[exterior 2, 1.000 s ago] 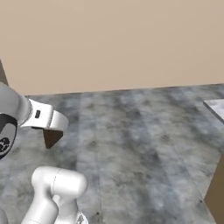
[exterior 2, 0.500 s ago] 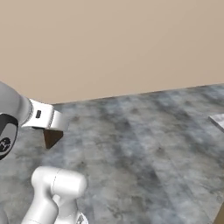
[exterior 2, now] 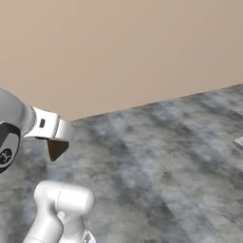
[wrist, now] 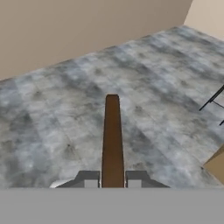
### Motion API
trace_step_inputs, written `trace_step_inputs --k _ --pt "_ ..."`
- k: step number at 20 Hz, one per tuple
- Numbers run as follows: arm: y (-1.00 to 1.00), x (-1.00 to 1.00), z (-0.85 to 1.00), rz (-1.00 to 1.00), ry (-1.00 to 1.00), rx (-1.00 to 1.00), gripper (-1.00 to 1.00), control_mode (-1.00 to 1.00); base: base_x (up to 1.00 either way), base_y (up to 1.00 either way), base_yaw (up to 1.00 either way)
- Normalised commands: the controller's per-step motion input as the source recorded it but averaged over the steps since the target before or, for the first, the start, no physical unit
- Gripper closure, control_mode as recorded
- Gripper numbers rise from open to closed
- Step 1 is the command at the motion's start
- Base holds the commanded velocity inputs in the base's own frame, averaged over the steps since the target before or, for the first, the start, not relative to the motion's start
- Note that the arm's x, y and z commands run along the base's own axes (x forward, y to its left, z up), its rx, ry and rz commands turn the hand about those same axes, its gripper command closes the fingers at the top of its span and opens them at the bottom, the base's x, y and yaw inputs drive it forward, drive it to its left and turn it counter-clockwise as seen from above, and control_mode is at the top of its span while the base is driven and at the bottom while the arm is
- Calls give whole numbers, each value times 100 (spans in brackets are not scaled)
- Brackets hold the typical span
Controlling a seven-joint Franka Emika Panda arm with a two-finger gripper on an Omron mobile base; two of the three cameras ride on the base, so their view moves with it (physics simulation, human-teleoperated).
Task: Start the toaster. Once the lever pops up, take the bread to the plate on the dining counter.
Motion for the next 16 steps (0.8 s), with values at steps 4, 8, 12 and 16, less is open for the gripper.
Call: trace_step_inputs --k 4,8,12,16 --pt "0 0 0 0 0 0 100 100 68 43 -41" --pt "0 0 0 0 0 0 100 100 62 51 -41" --pt "0 0 0 0 0 0 100 100 54 51 -41" --pt "0 0 0 0 0 0 100 100 60 49 -41"
